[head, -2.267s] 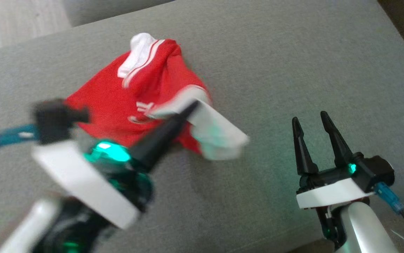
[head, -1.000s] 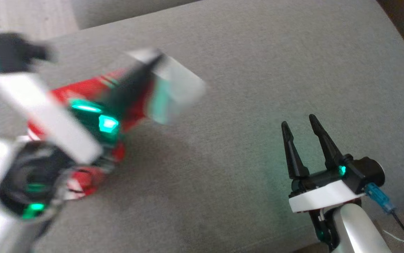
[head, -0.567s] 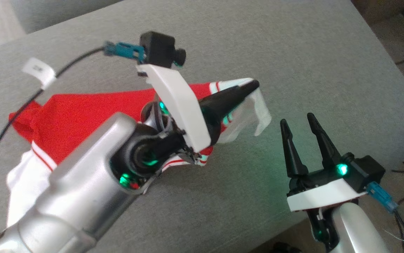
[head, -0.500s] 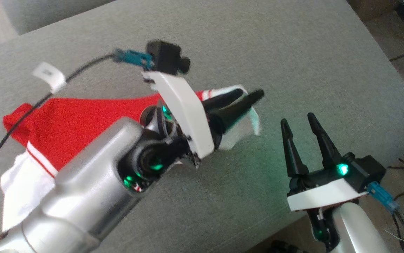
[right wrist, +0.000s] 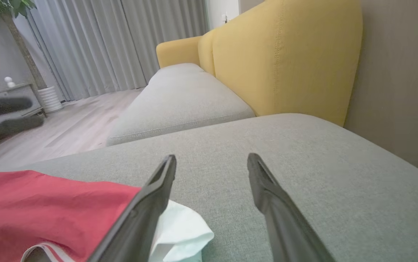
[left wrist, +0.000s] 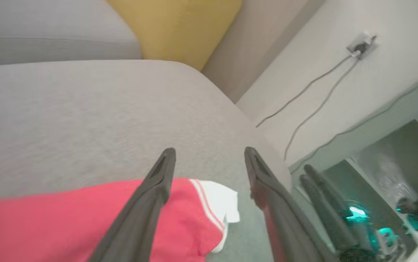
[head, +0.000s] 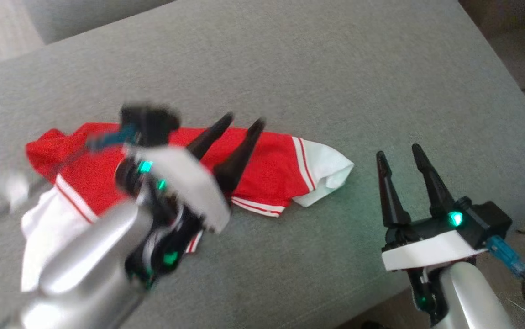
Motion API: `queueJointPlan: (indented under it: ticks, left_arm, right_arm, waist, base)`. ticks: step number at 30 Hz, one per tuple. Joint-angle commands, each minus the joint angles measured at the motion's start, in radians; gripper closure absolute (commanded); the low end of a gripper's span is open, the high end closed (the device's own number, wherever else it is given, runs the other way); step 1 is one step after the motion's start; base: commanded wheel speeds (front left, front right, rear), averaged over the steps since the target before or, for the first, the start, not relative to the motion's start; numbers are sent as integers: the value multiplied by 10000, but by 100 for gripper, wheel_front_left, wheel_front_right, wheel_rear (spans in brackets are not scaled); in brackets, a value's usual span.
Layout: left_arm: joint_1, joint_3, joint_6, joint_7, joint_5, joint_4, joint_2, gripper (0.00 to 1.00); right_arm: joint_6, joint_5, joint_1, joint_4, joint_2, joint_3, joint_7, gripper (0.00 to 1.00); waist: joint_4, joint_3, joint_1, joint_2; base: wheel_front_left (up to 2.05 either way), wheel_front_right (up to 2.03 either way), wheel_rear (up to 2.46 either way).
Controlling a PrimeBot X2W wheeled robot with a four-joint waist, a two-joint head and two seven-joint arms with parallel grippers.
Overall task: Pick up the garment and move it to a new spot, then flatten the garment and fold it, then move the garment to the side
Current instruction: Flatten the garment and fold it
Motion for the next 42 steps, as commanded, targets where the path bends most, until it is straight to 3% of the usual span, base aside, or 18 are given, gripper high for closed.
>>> queueJointPlan:
  ticks: [1,6,8,20,25,40,41,42]
  left_arm:
    - [443,571,320,-581,276,-360,419,0]
    - [2074,593,1390,-2300,1479,24,1009,0]
    - [2669,620,1694,-2816,1596,301,989,0]
    - [4716,1803,2738,-5008,1355,1780,1002,0]
    - [5001,2124,2678,-5108,1075,2356,1106,0]
    - [4376,2228,1452,-4428,188,4374,626,0]
    - [4380,2189,1382,-4356,161,4412,624,47]
    - [4393,2149,1315,-4281,127,4431,617,66]
  right_arm:
    - [77,-101,-24,-357,-29,132,-63,0]
    - [77,-394,124,-334,-29,-36,-63,0]
    - [77,-504,176,-323,-29,-99,-63,0]
    - [77,-976,440,-271,-29,-194,-63,0]
    - [77,-1039,462,-254,-29,-151,-63,0]
    - [77,-1010,391,-180,-29,13,-63,0]
    - [77,-1007,397,-181,-29,8,-63,0]
    - [77,-1005,397,-182,-29,8,-63,0]
  waist:
    - [284,-168,0,0]
    - [916,-351,0,0]
    - [1139,-433,0,0]
    - [2030,-644,0,0]
    - [2144,-612,0,0]
    - [1954,-583,0,0]
    - [1939,-579,0,0]
    - [1924,-571,0,0]
  base:
    - [0,0,0]
    - [0,0,0]
    - [0,0,0]
    - [0,0,0]
    - [0,0,0]
    - [0,0,0]
    - [0,0,0]
    - [0,0,0]
